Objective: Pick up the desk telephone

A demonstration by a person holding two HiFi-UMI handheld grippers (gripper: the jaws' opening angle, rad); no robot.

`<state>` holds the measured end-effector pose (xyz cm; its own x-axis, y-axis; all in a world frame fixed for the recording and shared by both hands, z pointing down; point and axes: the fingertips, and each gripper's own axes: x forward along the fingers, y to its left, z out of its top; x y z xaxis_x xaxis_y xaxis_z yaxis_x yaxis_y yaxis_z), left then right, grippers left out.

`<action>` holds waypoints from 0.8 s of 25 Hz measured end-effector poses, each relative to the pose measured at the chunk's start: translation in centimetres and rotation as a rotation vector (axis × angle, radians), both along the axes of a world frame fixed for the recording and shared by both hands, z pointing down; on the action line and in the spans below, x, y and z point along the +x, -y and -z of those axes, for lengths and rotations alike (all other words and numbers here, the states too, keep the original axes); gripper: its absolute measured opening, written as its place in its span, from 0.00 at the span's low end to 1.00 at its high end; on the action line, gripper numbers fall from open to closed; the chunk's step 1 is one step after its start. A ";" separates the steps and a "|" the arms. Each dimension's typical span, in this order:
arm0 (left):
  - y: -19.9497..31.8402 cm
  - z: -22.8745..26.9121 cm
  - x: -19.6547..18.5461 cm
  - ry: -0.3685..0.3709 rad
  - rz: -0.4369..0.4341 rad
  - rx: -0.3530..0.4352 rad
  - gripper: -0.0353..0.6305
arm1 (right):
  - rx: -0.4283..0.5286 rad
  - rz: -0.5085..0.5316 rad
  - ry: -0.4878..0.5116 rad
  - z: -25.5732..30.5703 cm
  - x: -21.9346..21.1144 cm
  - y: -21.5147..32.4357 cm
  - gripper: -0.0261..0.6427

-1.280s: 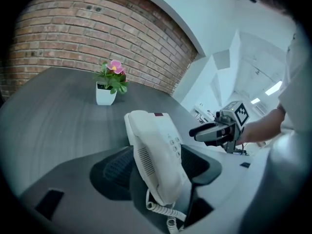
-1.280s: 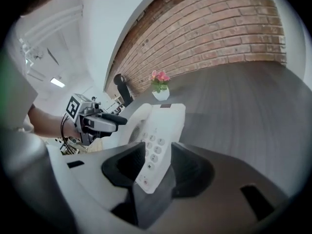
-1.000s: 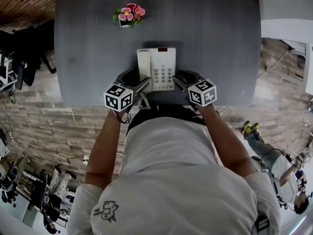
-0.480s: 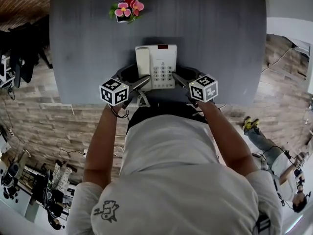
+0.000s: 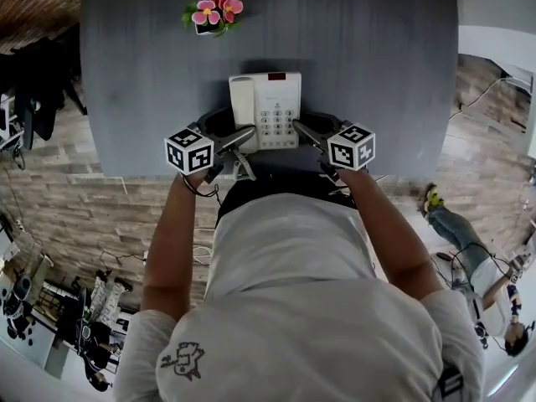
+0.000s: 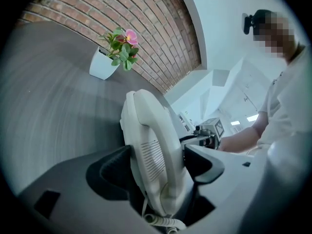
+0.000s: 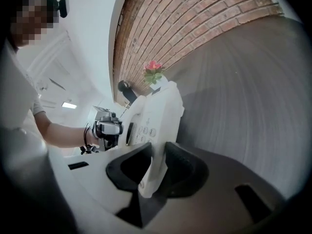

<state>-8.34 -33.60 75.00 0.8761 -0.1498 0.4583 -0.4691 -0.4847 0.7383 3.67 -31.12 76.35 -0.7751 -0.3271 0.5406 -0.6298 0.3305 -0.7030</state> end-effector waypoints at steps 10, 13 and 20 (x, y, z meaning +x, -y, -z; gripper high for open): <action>0.2 0.3 0.1 -0.013 0.035 -0.031 0.56 | -0.020 -0.061 0.028 0.2 0.2 -0.2 0.15; 0.0 0.9 0.4 -0.018 0.028 -0.024 0.55 | -0.021 -0.085 0.036 0.7 0.5 -0.6 0.15; -0.5 3.6 0.1 -0.012 0.016 0.015 0.55 | 0.028 -0.115 0.020 3.8 0.3 -0.8 0.15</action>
<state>-8.23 -33.13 71.35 0.8789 -0.1704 0.4455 -0.4681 -0.4879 0.7368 4.01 -30.35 72.57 -0.7421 -0.4297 0.5144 -0.6504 0.2763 -0.7076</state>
